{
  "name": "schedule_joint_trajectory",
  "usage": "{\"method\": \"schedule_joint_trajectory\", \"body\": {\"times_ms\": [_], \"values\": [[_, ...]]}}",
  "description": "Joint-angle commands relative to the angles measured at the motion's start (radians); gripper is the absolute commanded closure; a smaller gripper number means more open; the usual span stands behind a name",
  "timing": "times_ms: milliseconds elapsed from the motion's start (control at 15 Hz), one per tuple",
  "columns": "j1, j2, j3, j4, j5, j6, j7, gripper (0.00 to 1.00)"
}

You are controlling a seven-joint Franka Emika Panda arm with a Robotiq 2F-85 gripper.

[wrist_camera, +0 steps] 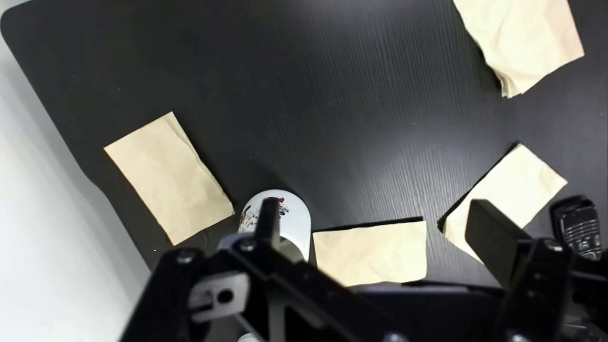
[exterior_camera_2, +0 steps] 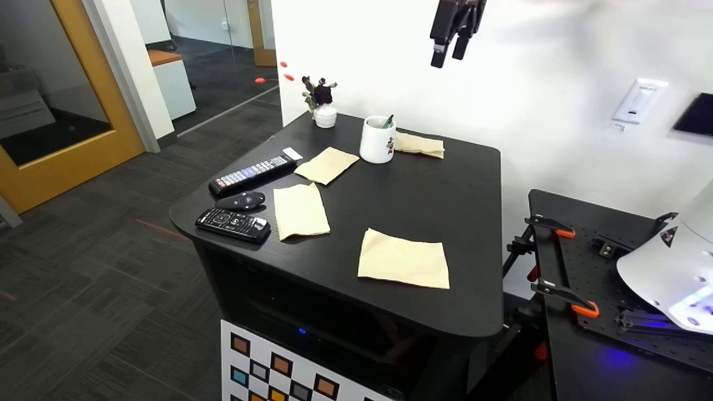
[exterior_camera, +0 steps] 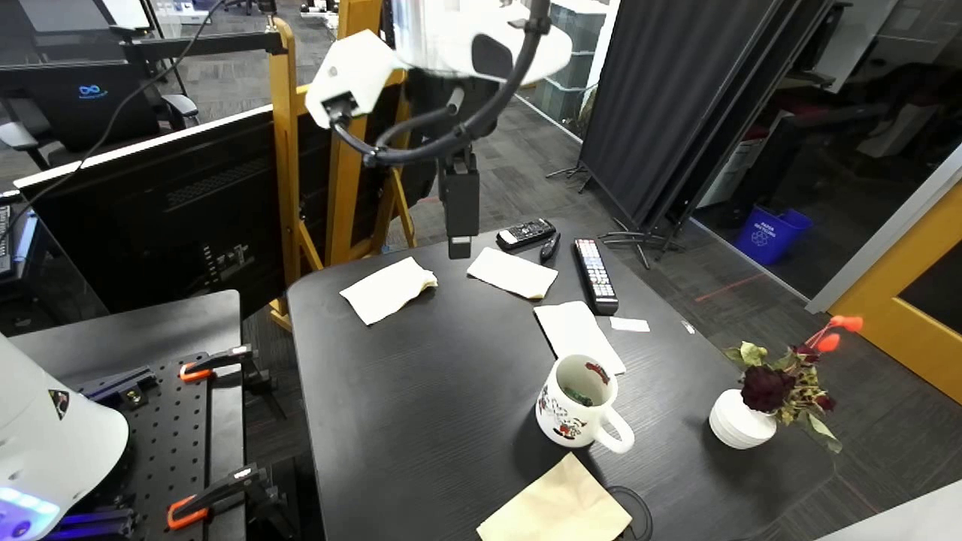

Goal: Put the pen in the mug on the table

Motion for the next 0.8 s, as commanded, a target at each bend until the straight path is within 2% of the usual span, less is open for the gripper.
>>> {"method": "schedule_joint_trajectory", "body": {"times_ms": [0, 200, 333, 533, 733], "values": [[-0.023, 0.113, -0.005, 0.087, 0.017, 0.040, 0.085, 0.00], [-0.034, 0.180, -0.021, 0.135, 0.024, 0.055, 0.116, 0.00], [-0.043, 0.223, -0.037, 0.173, 0.034, 0.042, 0.083, 0.00], [-0.059, 0.278, -0.059, 0.224, 0.043, 0.037, 0.021, 0.00], [-0.082, 0.328, -0.075, 0.269, 0.065, 0.028, -0.105, 0.00]]}}
